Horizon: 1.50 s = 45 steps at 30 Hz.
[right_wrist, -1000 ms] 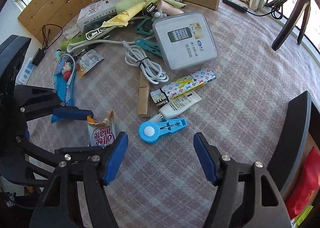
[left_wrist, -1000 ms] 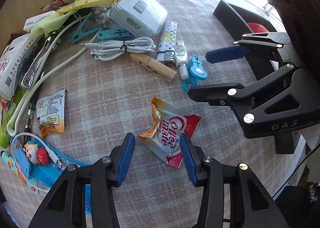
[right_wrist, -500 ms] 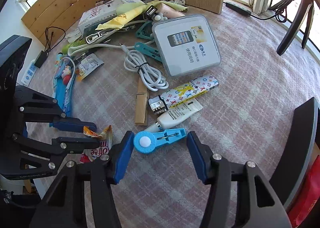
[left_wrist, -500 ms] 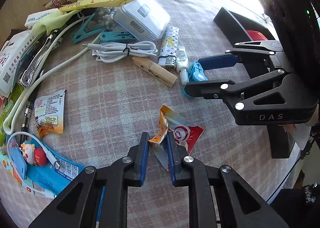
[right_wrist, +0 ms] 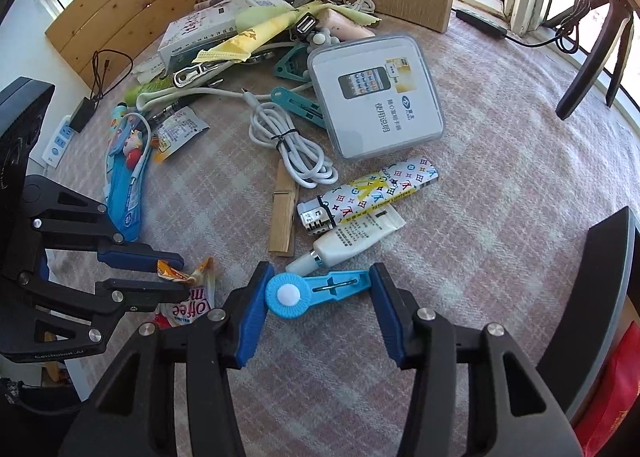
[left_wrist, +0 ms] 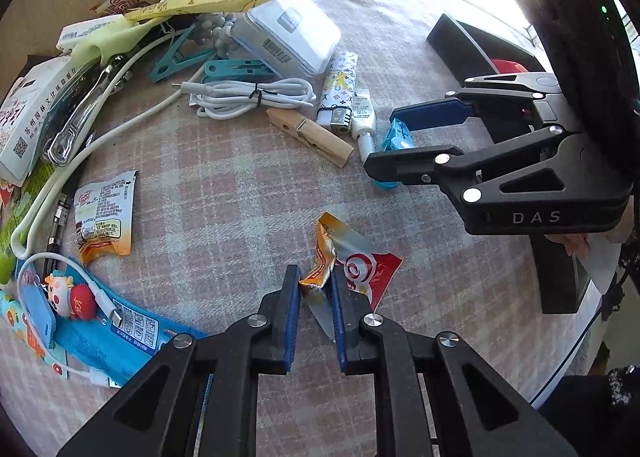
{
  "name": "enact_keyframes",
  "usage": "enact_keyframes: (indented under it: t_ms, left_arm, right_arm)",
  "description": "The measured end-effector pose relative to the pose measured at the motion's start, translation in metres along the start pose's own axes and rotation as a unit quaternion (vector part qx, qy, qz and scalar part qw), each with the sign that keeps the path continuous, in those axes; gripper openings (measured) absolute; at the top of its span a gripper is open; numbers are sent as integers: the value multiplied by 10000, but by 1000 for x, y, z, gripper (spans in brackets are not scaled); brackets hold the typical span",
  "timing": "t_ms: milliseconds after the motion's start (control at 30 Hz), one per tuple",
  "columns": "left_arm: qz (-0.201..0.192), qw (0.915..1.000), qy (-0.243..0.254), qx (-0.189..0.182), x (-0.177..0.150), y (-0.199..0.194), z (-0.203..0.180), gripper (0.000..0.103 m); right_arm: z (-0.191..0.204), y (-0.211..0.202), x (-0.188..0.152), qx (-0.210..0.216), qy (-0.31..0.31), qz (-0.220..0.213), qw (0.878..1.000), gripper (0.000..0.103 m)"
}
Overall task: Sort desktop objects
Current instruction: 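Grasp the Coffee-mate packet with the left gripper while the right grasps the blue round clip, then carry the packet and clip into the tray and release both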
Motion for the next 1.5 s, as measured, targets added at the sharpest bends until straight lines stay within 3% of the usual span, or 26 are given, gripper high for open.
enact_keyframes:
  t_ms: [233, 333, 467, 667, 933, 1167, 1500]
  left_arm:
    - [-140, 9997, 195, -50, 4, -17, -17, 13]
    - [-237, 9991, 313, -174, 25, -24, -29, 13]
    - [-341, 9968, 656, -306, 47, -31, -56, 13]
    - [-368, 9905, 1225, -503, 74, -29, -126, 13]
    - [-313, 9794, 1891, -630, 76, -39, -210, 13]
    - [-261, 9649, 2521, -681, 70, -32, -278, 13]
    - [-163, 9532, 2926, -738, 63, -23, -318, 14]
  right_arm:
    - [-13, -39, -6, -127, 307, -239, 9992, 48]
    - [-29, -63, -20, -224, 564, -422, 9973, 48]
    - [-61, -95, -37, -446, 1024, -542, 9923, 48]
    - [-117, -131, -80, -999, 1725, -604, 9781, 48]
    - [-169, -168, -144, -1386, 2498, -633, 9562, 48]
    - [-204, -190, -193, -1618, 3000, -681, 9377, 48]
    - [-224, -203, -231, -1712, 3321, -715, 9248, 48]
Point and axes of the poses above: each gripper's, at about its wrist camera, not at the fingertips, and y roughly the way its jaws point, z to its left, x to its top, the point moved 8 cm from there along y, roughly the way its jaws point, and after that the axes turned 4 degrees about z, right-handed, at the moved point
